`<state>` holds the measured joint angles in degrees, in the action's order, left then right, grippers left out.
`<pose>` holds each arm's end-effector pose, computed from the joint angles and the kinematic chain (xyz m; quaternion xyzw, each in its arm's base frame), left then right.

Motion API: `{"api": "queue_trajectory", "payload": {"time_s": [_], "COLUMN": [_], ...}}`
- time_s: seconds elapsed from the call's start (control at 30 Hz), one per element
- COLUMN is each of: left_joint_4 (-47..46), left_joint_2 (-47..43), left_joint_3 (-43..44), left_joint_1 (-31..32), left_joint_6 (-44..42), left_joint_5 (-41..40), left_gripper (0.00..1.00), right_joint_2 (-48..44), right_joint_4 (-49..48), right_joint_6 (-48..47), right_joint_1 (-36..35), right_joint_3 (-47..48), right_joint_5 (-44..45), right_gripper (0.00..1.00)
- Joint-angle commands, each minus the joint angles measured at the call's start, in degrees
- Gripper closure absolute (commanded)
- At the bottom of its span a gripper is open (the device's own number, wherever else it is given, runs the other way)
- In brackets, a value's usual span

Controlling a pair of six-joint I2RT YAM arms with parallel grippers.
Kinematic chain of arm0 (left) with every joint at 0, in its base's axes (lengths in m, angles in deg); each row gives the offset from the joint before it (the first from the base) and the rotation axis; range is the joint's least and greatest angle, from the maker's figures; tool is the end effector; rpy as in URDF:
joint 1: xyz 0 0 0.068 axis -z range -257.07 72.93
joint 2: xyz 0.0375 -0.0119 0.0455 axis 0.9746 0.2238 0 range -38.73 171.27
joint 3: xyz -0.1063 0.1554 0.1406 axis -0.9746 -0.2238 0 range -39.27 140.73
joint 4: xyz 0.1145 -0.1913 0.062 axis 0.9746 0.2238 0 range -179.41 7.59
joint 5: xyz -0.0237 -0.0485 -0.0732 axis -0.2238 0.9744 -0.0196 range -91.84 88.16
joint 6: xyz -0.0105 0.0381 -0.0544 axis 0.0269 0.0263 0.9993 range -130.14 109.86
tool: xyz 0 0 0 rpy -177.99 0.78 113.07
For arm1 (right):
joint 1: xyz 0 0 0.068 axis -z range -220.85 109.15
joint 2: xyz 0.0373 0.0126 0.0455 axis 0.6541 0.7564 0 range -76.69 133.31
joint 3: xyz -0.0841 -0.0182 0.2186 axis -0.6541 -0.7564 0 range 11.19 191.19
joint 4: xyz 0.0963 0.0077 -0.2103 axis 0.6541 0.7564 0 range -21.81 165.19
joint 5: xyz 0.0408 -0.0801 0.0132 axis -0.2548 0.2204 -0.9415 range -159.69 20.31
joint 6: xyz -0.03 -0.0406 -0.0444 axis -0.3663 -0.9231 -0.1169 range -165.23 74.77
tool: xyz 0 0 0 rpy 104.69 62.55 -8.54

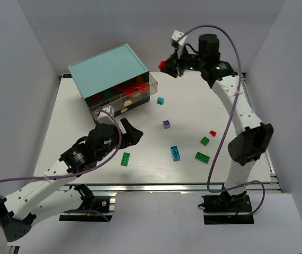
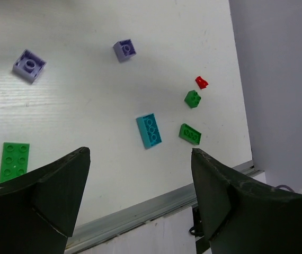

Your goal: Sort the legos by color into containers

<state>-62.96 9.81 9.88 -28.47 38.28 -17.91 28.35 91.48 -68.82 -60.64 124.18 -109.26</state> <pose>0.1408 -0.1374 0.2894 -0.0729 0.8391 -0.3154 0.4371 0.3571 0.1648 0.3887 -0.4673 0.6194 0.2501 0.5792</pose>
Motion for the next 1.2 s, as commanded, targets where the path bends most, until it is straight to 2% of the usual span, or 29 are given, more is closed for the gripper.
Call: {"api": "queue_trajectory", "payload": {"time_s": [0.0, 0.1, 0.3, 0.4, 0.43, 0.53, 0.63, 0.73, 0.87, 0.97, 1.0, 1.03, 1.07, 1.17], "left_joint_4": [3.4, 4.3, 6.3, 6.5, 6.2, 5.4, 4.6, 3.3, 1.3, -3.3, -4.6, -5.8, -7.7, -10.0], "left_joint_2": [-3.4, -5.5, -7.8, -8.1, -8.0, -7.5, -6.4, -5.7, -5.1, -4.0, -3.1, -2.1, 0.4, 6.5], "left_joint_3": [-1.6, -3.0, -3.9, -4.2, -4.4, -4.5, -4.5, -4.8, -5.6, -6.2, -6.5, -6.4, -6.2, -3.8], "left_joint_1": [0.3, 0.3, 0.3, 0.3, 0.3, 0.3, 0.3, 0.3, 0.3, 0.3, 0.3, 0.3, 0.3, 0.3], "left_joint_6": [2.5, 3.9, 5.3, 5.5, 5.5, 5.4, 5.2, 5.0, 5.1, 4.9, 4.7, 4.0, 3.6, 1.7], "left_joint_5": [-2.2, -2.5, -2.6, -2.8, -2.7, -2.4, -2.1, -1.6, -0.8, 0.6, 1.2, 1.8, 3.1, 5.2], "left_gripper": [0.14, 0.13, 0.12, 0.12, 0.12, 0.12, 0.12, 0.12, 0.12, 0.18, 0.20, 0.26, 0.29, 0.44], "right_joint_2": [7.8, 12.3, 16.3, 17.7, 18.0, 18.0, 17.2, 15.5, 11.4, 5.5, 2.1, 0.6, -1.0, -5.2], "right_joint_4": [-2.5, -4.6, -8.1, -7.9, -7.8, -8.2, -8.5, -8.8, -8.4, -7.9, -7.4, -6.7, -3.9, 5.7], "right_joint_6": [6.3, 9.7, 12.7, 13.3, 13.3, 13.7, 14.0, 14.1, 14.5, 15.2, 15.6, 15.8, 15.4, 13.3], "right_joint_1": [-5.7, -9.7, -13.2, -13.7, -13.8, -13.9, -13.7, -13.5, -11.9, -9.2, -8.3, -6.9, -5.1, 0.0], "right_joint_3": [11.4, 16.2, 15.1, 14.9, 14.9, 14.5, 14.5, 14.1, 11.2, 4.6, 2.4, 0.2, -4.1, -9.8], "right_joint_5": [0.0, 4.4, 8.5, 10.3, 10.6, 11.3, 11.3, 10.9, 11.4, 13.9, 15.1, 16.4, 17.1, 14.8], "right_gripper": [1.00, 1.00, 0.90, 0.77, 0.65, 0.46, 0.39, 0.38, 0.41, 0.62, 0.83, 0.95, 1.00, 1.00]}}
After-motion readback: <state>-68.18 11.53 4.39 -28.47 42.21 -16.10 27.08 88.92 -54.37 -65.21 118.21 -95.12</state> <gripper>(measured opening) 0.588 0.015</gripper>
